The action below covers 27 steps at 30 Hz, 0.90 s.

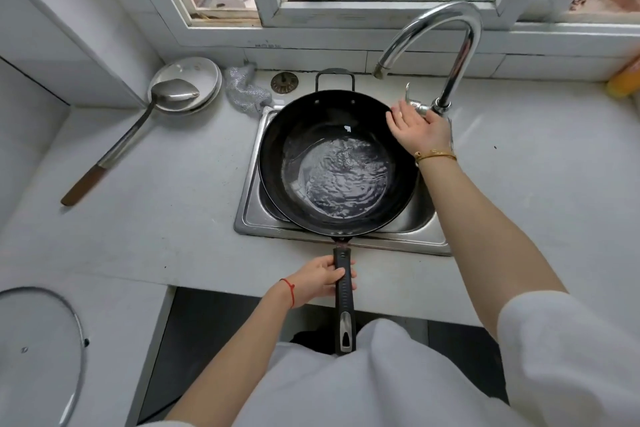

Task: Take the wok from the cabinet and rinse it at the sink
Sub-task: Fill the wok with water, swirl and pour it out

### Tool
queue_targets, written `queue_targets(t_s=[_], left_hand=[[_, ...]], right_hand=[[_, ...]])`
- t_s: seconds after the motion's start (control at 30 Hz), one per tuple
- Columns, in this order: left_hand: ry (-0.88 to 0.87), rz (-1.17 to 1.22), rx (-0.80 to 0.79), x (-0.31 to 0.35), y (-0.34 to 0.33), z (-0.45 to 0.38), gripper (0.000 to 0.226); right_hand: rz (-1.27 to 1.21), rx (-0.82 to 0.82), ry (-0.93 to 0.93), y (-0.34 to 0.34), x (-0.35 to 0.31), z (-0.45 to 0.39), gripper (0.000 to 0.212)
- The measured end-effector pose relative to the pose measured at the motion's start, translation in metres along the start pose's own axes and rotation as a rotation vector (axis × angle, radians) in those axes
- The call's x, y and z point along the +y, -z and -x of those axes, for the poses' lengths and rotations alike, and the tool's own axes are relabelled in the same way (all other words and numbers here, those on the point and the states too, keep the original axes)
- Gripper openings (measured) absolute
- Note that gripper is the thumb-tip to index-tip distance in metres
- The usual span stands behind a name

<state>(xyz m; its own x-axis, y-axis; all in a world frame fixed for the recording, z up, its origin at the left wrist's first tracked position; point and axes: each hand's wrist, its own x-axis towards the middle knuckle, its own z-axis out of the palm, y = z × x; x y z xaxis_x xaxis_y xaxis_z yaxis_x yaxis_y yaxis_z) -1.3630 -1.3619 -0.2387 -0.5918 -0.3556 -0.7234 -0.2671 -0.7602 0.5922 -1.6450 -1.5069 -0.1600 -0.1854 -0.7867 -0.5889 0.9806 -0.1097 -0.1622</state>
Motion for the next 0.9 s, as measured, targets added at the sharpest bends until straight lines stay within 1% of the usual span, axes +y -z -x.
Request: queue_targets(t_s=[0.07,0.1,0.2,0.27,0.37,0.47,0.53,0.57,0.63,0.7,0.73,0.8,0.83,0.9], left_hand=[[-0.01,-0.013,0.005,0.0,-0.001,0.0,0.034],[-0.02,-0.018,0.002,-0.001,-0.001,0.001,0.033],[-0.042,-0.038,0.0,-0.002,-0.002,0.002,0.032],[-0.046,-0.057,0.011,-0.002,-0.002,0.002,0.032],[-0.06,-0.086,0.035,-0.001,-0.004,0.003,0.029],[-0.063,-0.095,0.074,-0.001,-0.007,0.002,0.026],[-0.061,-0.087,0.102,-0.002,-0.009,0.0,0.026],[-0.054,-0.074,0.124,-0.002,-0.009,0.0,0.026],[-0.03,-0.02,0.151,-0.004,-0.01,-0.003,0.024],[-0.014,0.024,0.169,-0.006,-0.011,-0.005,0.023],[-0.015,0.046,0.17,-0.008,-0.011,-0.007,0.025],[-0.028,0.096,0.156,-0.009,-0.012,-0.008,0.025],[-0.039,0.109,0.149,-0.008,-0.015,-0.006,0.022],[-0.062,0.139,0.14,-0.006,-0.021,-0.002,0.018]], right_hand=[[0.243,0.046,0.0,0.007,-0.006,0.014,0.043],[0.415,0.076,-0.001,0.011,-0.006,0.022,0.039],[1.074,0.173,0.029,0.03,0.009,0.049,0.031],[1.409,0.194,0.082,0.047,0.022,0.067,0.027],[1.738,0.107,0.075,0.07,0.046,0.102,0.029],[2.161,-0.031,-0.039,0.097,0.07,0.13,0.033],[2.34,-0.09,-0.146,0.112,0.087,0.146,0.036],[2.358,-0.116,-0.202,0.118,0.096,0.154,0.036],[2.294,-0.153,-0.316,0.129,0.115,0.17,0.028],[2.221,-0.15,-0.357,0.141,0.133,0.179,0.022],[2.207,-0.127,-0.337,0.148,0.141,0.181,0.023],[2.145,-0.036,-0.206,0.16,0.155,0.182,0.027],[2.046,0.037,-0.146,0.166,0.16,0.183,0.024],[1.736,0.171,-0.128,0.173,0.17,0.185,0.014]])
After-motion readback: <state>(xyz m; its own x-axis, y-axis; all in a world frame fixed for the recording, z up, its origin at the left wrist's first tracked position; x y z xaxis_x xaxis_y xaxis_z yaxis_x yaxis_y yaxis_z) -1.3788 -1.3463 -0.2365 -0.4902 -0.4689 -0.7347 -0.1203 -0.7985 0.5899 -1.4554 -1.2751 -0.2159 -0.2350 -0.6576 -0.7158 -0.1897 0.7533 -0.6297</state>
